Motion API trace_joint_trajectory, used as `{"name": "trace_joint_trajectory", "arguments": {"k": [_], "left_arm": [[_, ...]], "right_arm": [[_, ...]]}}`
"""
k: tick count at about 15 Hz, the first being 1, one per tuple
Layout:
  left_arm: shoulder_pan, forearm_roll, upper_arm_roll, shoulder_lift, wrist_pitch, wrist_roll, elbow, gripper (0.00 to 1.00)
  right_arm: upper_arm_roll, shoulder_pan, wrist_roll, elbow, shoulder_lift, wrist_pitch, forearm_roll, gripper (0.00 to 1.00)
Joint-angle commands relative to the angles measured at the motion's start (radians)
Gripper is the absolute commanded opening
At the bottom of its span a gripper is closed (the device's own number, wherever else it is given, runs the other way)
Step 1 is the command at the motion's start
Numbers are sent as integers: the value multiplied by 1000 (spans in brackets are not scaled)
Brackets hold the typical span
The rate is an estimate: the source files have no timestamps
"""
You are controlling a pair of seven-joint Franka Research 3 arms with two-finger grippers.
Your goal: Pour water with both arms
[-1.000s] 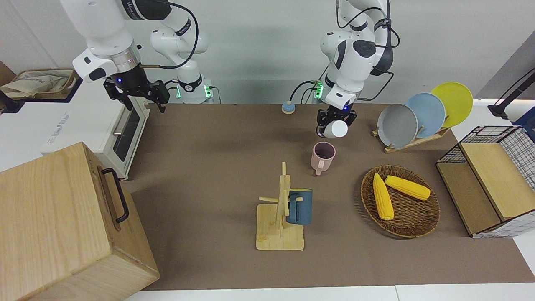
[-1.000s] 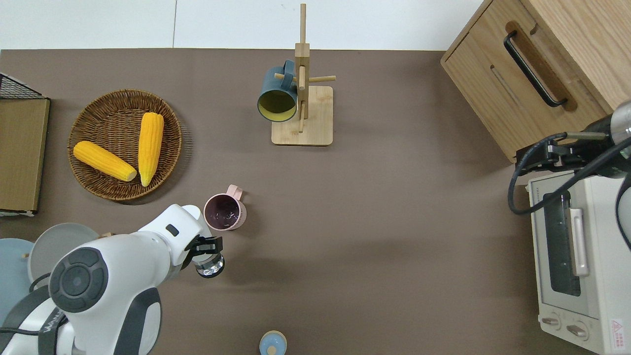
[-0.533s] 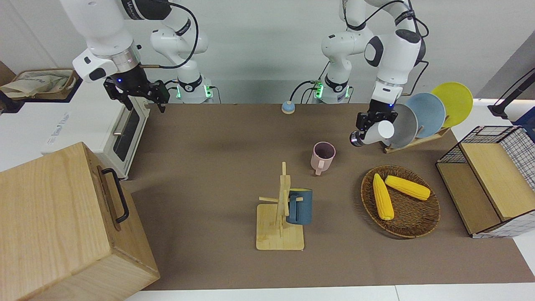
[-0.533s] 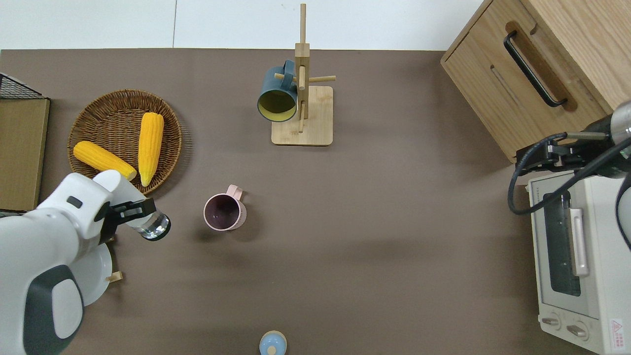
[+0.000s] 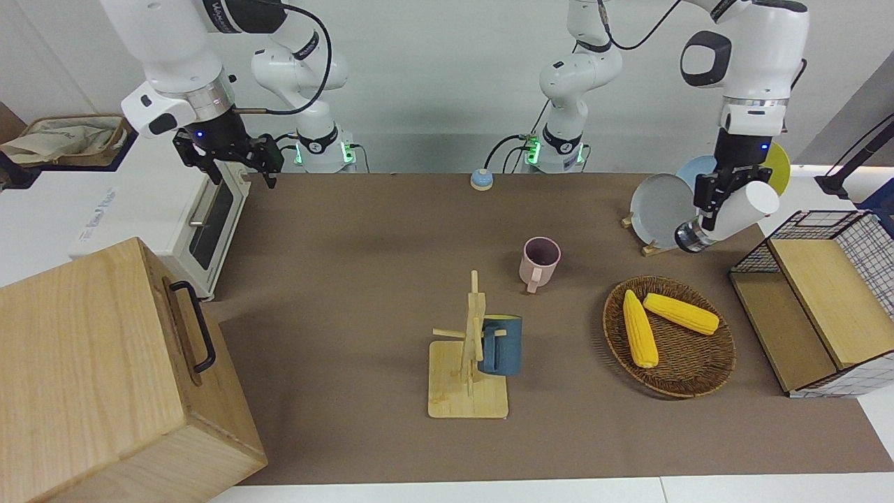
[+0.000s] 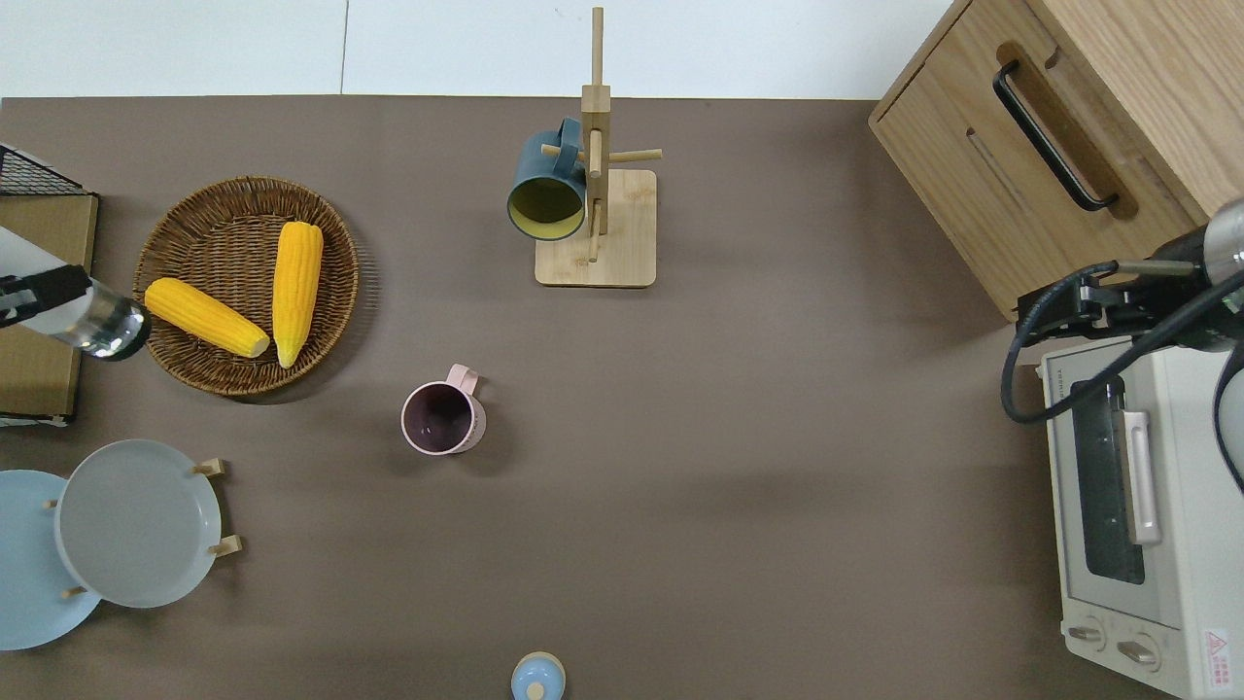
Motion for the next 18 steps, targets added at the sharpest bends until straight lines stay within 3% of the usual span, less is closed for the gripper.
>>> {"name": "trace_joint_trajectory", "arguments": {"k": [1, 6, 10, 13, 18], "left_arm": [[66, 35, -6, 109, -21, 94, 169, 0], [115, 35, 3, 274, -136, 225, 437, 0], [138, 33, 32, 370, -135, 329, 545, 0], [153, 21, 72, 411, -109, 421, 556, 0], [213, -106, 71, 469, -6, 577, 556, 0]], "right_arm": [[3, -9, -15, -19, -17, 8, 20, 992], [3, -9, -15, -19, -17, 8, 20, 992], [3, -9, -15, -19, -17, 8, 20, 992], [3, -9, -15, -19, -17, 6, 20, 992], [3, -9, -15, -19, -17, 7, 20, 992]]}}
